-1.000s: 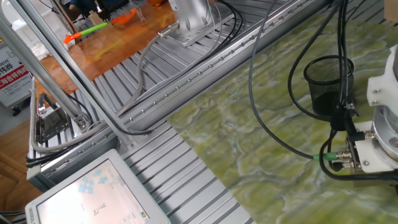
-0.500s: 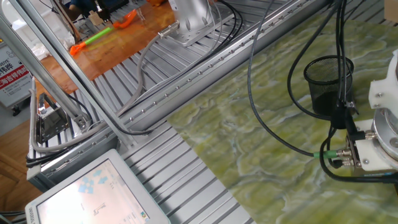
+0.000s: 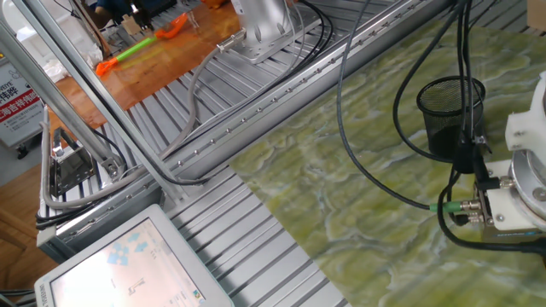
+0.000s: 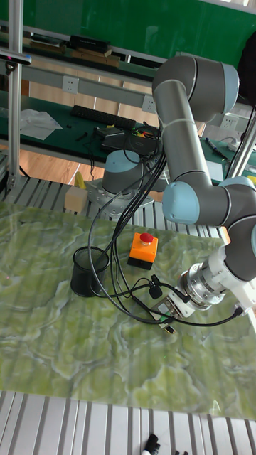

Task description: Put the pen into the pen holder

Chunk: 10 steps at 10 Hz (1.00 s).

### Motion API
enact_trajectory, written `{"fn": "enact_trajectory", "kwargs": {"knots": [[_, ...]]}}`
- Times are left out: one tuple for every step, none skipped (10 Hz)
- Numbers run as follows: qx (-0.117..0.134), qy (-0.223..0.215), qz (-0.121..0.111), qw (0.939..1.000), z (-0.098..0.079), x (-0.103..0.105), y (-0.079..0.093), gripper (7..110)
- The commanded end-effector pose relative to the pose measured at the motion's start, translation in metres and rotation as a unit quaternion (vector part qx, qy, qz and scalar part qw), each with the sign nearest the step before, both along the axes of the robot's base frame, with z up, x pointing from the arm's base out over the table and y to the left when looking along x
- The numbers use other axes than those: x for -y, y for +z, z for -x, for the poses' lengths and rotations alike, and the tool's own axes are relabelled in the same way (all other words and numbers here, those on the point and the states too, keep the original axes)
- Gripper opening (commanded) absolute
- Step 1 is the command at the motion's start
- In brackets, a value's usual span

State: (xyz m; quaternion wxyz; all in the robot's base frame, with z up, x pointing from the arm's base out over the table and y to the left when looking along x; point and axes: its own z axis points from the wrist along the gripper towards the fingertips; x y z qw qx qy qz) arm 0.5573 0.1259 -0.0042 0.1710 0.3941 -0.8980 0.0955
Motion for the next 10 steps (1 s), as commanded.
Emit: {"fn": "enact_trajectory", "kwargs": {"knots": [[-0.002, -0.009, -0.006, 0.9999, -0.0002, -0.0027, -0.0047, 22], [-0.002, -0.011, -0.006, 0.9999, 0.0003, -0.0028, -0.0043, 22], [-0.003, -0.013, -0.004, 0.9999, 0.0010, -0.0024, -0.0042, 22], [-0.005, -0.015, -0.002, 0.9999, 0.0021, -0.0015, -0.0037, 22], [-0.006, -0.017, -0.001, 0.9998, 0.0032, -0.0016, -0.0035, 22], [-0.006, -0.017, -0.001, 0.9998, 0.0032, -0.0015, -0.0036, 22], [-0.007, -0.018, -0.003, 0.9998, 0.0035, -0.0022, -0.0038, 22], [-0.008, -0.021, -0.006, 0.9997, 0.0043, -0.0041, -0.0041, 22], [-0.009, -0.023, -0.006, 0.9997, 0.0050, -0.0045, -0.0041, 22], [-0.009, -0.024, -0.004, 0.9997, 0.0054, -0.0035, -0.0037, 22]]}}
